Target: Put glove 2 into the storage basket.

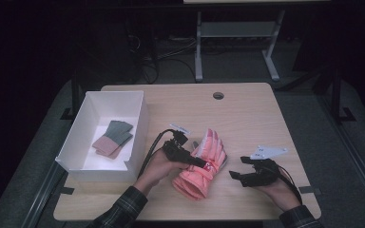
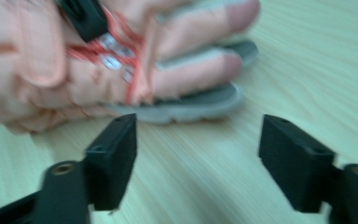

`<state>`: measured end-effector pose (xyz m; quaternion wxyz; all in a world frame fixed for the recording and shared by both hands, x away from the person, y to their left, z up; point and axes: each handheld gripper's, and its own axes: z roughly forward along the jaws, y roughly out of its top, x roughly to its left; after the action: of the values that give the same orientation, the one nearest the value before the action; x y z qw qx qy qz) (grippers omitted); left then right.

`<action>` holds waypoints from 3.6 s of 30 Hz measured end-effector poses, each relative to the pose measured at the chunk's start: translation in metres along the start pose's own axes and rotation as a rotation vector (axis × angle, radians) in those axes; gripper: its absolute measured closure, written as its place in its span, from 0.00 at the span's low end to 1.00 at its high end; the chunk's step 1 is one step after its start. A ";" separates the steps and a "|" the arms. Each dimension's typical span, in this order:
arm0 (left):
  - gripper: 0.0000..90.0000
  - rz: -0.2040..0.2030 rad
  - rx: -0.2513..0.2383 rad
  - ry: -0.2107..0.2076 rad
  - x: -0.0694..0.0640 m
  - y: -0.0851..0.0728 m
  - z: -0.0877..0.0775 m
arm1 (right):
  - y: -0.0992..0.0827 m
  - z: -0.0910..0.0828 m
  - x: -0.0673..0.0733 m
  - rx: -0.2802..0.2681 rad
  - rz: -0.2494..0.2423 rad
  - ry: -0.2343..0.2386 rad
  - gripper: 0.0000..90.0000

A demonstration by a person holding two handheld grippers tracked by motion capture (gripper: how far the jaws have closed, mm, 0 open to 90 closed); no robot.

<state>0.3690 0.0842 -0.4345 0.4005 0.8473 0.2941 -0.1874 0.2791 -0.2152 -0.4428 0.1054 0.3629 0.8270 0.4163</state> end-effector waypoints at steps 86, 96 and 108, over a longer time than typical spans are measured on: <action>0.62 -0.261 -0.162 0.488 0.070 -0.036 -0.243 | -0.018 0.002 -0.015 0.007 0.078 -0.121 0.15; 0.61 -0.307 -0.074 0.461 0.100 -0.056 -0.203 | -0.018 0.002 -0.014 0.005 0.083 -0.123 0.15; 0.33 -0.340 -0.136 0.416 0.112 -0.066 -0.205 | -0.017 0.002 -0.014 0.009 0.081 -0.124 0.15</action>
<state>0.4272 0.3183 -0.4092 0.3501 0.7773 0.5199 -0.0536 0.2812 -0.2306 -0.4588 0.1380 0.4215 0.8053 0.3933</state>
